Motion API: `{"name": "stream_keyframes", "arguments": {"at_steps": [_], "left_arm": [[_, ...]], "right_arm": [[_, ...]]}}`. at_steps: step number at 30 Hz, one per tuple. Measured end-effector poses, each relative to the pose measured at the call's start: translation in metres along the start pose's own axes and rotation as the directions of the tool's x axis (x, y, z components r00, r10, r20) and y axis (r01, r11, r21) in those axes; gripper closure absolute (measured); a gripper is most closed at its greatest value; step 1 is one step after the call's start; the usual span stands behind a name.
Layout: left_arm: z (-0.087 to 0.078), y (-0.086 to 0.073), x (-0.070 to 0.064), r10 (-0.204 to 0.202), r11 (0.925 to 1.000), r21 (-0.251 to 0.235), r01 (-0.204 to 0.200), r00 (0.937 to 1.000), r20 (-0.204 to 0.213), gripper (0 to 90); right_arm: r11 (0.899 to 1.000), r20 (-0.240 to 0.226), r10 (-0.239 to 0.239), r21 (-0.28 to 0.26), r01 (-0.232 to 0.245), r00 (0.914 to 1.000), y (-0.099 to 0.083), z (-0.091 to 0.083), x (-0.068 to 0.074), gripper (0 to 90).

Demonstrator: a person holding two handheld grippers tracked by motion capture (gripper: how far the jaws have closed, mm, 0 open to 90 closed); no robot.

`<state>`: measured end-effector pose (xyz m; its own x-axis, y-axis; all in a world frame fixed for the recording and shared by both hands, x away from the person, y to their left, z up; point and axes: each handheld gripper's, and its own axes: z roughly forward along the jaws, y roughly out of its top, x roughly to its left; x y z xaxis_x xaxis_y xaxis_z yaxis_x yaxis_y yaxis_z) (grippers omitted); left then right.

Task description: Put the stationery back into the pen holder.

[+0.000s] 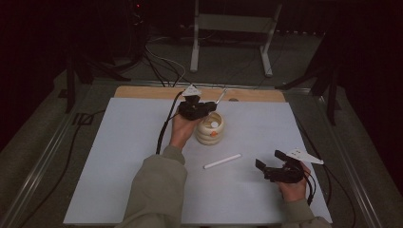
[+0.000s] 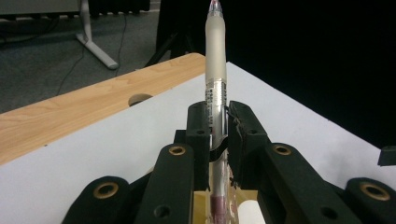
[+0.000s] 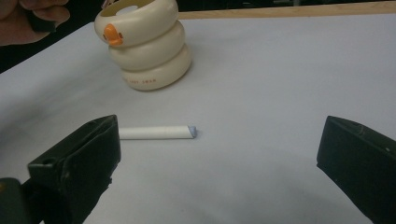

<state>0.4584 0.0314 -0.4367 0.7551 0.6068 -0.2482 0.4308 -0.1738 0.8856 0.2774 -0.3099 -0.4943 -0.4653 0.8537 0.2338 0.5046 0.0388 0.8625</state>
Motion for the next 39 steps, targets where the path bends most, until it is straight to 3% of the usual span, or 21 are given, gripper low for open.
{"name": "stream_keyframes", "arguments": {"at_steps": [12, 39], "left_arm": [[0.007, -0.005, 0.004, -0.029, 0.9996, -0.005, 0.029, 0.9995, 0.015, 80.3], [0.016, -0.019, 0.003, -0.029, 0.9994, 0.022, 0.028, 0.999, 0.035, 80.2]], "right_arm": [[1.0, 0.0, 0.001, -0.002, -0.001, 1.0, 0.0, -0.001, -0.001, 0.0], [1.0, 0.001, 0.004, -0.003, -0.004, 1.0, -0.001, -0.002, -0.001, 0.0]]}}
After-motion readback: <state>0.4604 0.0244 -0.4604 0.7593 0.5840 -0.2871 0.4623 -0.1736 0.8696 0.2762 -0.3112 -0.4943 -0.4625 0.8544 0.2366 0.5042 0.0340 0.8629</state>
